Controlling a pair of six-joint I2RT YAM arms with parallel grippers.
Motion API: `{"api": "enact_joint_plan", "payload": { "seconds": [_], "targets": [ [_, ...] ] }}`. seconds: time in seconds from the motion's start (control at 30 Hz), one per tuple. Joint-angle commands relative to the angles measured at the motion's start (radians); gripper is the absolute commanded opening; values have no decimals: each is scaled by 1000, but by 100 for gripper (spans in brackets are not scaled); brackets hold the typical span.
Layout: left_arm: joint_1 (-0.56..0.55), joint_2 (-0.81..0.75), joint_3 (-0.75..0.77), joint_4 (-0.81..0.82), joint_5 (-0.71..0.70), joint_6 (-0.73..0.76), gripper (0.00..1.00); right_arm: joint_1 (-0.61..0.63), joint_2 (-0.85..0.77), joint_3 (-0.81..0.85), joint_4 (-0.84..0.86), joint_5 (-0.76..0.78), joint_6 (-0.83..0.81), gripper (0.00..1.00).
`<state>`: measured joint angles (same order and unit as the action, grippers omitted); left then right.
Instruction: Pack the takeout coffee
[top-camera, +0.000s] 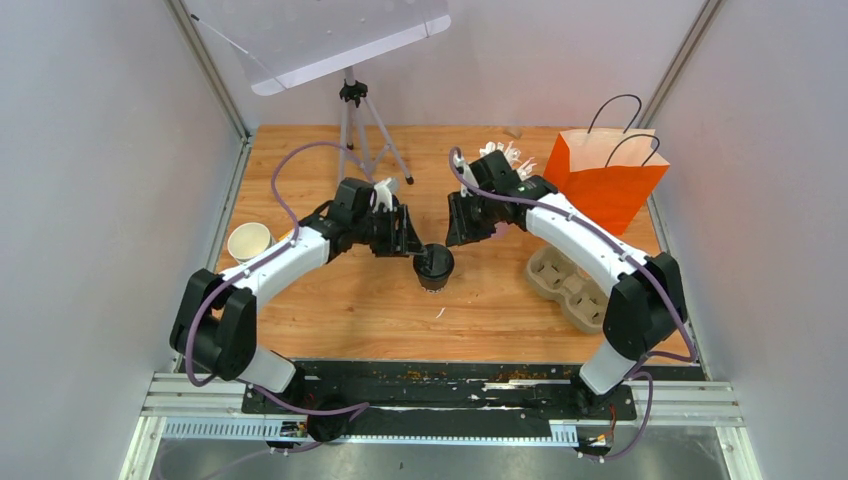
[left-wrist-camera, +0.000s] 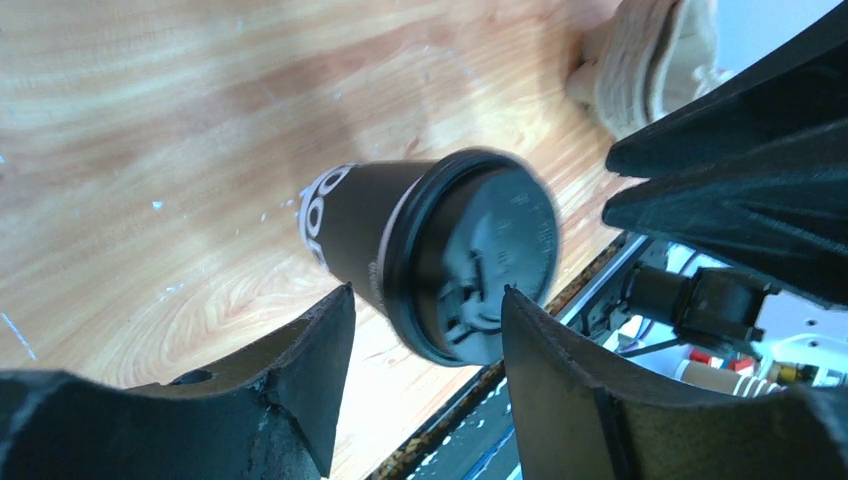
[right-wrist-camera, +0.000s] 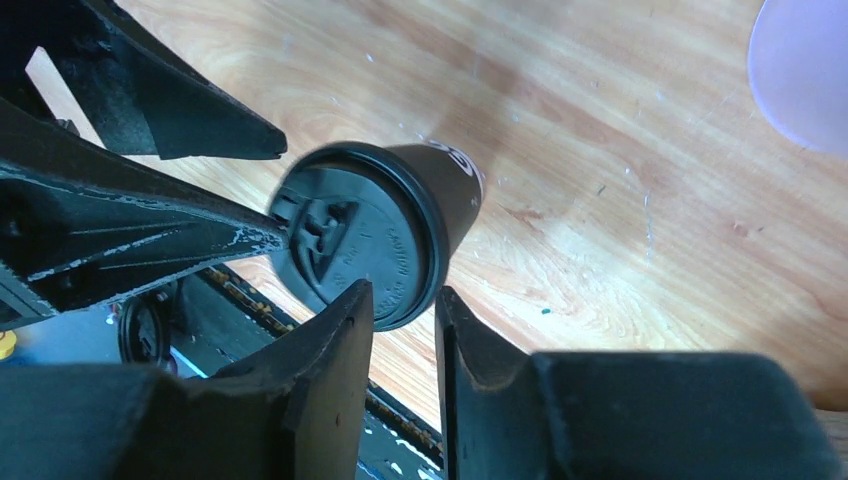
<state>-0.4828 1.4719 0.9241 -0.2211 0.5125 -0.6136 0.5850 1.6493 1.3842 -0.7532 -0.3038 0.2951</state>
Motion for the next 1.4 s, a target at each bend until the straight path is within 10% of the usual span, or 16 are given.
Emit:
{"api": "enact_joint_plan", "payload": {
  "seconds": [0.0, 0.4, 0.67, 1.37],
  "targets": [
    [-2, -23, 185, -130, -40, 46, 65, -5, -26, 114, -68, 3, -22, 32],
    [-3, -203, 379, -455, -250, 60, 72, 26, -68, 137, -68, 0, -51, 63],
    [-3, -338, 503, -740, -449, 89, 100, 119, 25, 287, -101, 104, -100, 99],
    [-2, -483, 566, -922, -721, 212, 100, 240, 91, 139, -21, 267, -261, 100]
  ]
}}
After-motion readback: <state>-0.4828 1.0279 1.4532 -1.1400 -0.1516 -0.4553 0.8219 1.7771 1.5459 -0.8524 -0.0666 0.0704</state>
